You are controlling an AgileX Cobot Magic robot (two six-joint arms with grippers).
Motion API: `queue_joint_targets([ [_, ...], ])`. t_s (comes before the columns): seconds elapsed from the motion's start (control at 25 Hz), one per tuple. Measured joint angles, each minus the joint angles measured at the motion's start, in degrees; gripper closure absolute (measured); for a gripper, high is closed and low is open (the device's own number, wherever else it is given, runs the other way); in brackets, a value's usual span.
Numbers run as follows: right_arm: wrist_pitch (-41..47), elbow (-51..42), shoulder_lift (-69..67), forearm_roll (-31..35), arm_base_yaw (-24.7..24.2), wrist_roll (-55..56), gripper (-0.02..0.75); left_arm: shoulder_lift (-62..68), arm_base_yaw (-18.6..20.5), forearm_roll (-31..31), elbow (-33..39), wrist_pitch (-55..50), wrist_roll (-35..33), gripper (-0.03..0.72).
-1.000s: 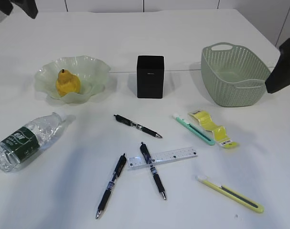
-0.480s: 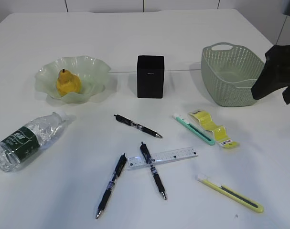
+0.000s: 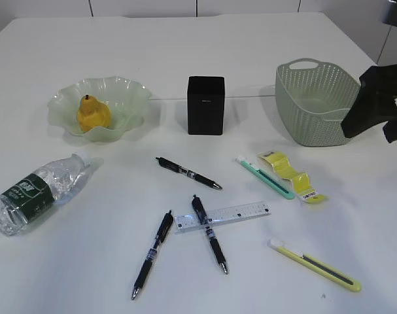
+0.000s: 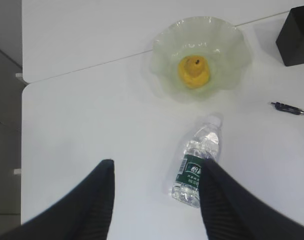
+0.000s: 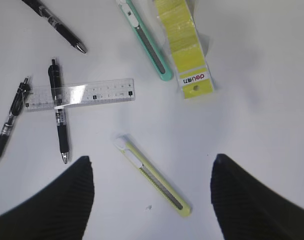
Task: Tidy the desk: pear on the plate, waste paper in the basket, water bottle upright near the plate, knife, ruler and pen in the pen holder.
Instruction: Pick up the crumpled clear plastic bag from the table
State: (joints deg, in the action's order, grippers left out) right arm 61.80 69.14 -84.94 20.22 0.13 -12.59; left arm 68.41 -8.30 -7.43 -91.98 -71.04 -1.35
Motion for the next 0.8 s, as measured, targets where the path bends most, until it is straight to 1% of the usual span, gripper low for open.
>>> queue_joint_targets([
  [0.16,-0.15,0.00,-1.20,0.00,0.00,-0.44,0.172,-12.44,0.00,-0.87,12.34,4.52,-0.09,0.307],
  [0.32,-0.15,0.00,-1.87,0.00,0.00,-0.70,0.172,-23.94,0.00,-2.17,24.33,5.00,-0.09,0.307],
  [0.44,-0.23,0.00,-1.96,0.00,0.00,-0.73,0.172,-32.51,0.00,-1.58,32.76,5.00,-0.22,0.315],
  [0.56,-0.23,0.00,-1.96,0.00,0.00,-0.85,0.172,-39.46,0.00,2.79,38.81,4.72,-2.48,0.336],
  [0.68,-0.23,0.00,-1.96,0.00,0.00,-0.90,0.172,-44.34,0.00,9.08,44.08,4.63,-6.05,0.356],
  [0.8,-0.23,0.00,-1.96,0.00,0.00,-0.90,0.172,-47.71,0.00,12.92,49.97,7.49,-7.45,0.376],
])
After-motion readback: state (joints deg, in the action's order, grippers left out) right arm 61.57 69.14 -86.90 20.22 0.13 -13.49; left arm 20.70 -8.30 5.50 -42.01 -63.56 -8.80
